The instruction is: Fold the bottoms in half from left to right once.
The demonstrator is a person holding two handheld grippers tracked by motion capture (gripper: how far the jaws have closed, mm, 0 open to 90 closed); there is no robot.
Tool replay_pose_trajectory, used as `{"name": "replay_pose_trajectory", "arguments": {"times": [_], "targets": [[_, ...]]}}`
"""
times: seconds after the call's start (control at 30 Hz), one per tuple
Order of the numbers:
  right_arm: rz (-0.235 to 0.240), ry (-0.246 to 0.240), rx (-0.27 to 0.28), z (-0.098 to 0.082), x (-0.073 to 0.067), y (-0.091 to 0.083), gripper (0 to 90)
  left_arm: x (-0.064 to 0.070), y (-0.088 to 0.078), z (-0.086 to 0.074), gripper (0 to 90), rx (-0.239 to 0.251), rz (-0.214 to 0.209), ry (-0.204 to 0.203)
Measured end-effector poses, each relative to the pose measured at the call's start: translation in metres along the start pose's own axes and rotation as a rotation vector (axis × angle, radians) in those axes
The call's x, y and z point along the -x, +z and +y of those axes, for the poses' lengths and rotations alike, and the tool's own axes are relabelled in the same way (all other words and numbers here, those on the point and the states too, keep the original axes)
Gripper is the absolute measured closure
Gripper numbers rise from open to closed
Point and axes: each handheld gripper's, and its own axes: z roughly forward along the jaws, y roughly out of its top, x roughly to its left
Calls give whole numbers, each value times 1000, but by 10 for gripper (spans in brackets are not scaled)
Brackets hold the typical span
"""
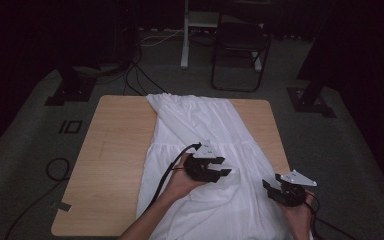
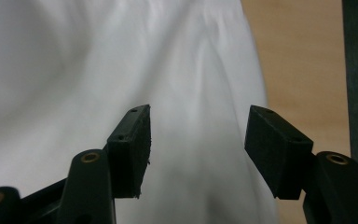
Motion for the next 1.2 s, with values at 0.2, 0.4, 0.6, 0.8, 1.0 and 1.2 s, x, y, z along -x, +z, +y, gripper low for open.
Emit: {"name": "replay_pose_trajectory", "arguments": {"times": [0.2,0.4,0.6,0.8,1.0,1.2], "targets": [[162,-12,44,36,-29,4,568,-27,-40,-30,479,8,172,-91],[181,-55,-25,58,-52,40,466,-57,-73,-87,426,-72,371,-201],[237,-44,-137,55,-59,79,368,-79,-87,-150,376,-183,484,-336],[295,-99,-211,43,-70,81,516,-82,-92,-180,347,-201,481,-421],[265,-124,-125,45,-67,56,846,-72,-96,-165,874,-147,409,-380],[177,-68,72,67,-38,4,855,-43,-130,-106,889,34,417,-272]]}}
